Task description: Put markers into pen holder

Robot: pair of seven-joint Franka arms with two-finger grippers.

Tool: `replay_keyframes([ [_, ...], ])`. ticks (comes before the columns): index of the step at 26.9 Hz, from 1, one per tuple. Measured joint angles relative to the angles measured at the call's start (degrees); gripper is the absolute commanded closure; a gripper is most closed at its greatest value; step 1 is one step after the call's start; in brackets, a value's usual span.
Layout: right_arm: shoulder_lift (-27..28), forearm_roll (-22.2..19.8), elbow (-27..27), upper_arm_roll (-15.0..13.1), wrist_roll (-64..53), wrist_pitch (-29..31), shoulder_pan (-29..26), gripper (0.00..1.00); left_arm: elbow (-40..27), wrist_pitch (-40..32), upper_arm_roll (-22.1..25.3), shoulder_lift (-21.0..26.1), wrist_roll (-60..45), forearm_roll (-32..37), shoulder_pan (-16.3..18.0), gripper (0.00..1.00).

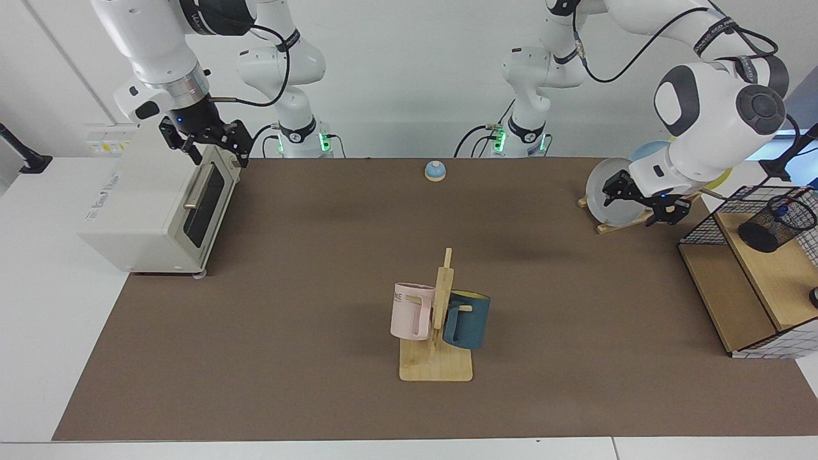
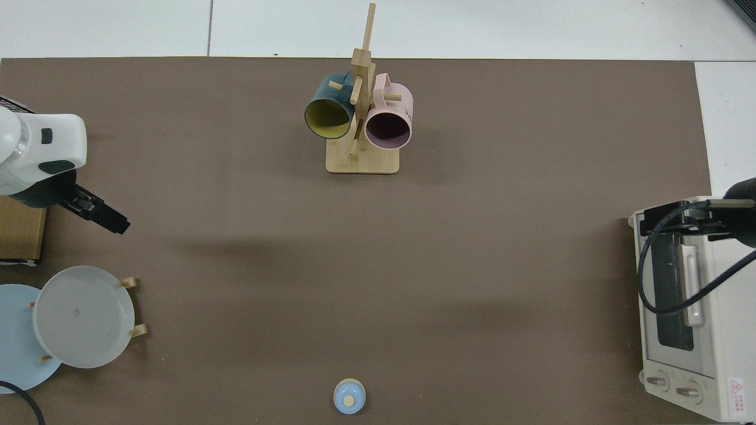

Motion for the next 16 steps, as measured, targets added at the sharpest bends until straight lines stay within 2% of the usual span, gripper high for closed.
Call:
replay_keyframes([
  [3,0.00,0.00,0.00,0.00,0.00,0.00,0.00,0.00,-3.53,2.99,-1.46,-1.30,-7.67,-0.03,-0.03,0.00],
  [7,0.00,0.00,0.00,0.00,0.00,0.00,0.00,0.00,-6.60,6.51,-1.89,-1.72,-10.96,-0.06,-0.03,0.00],
  [16,0.00,0.00,0.02,0.00,0.00,0.00,0.00,0.00,-4.15,8.33,-2.58,-3.41,-10.72,-0.06,0.05,0.00],
])
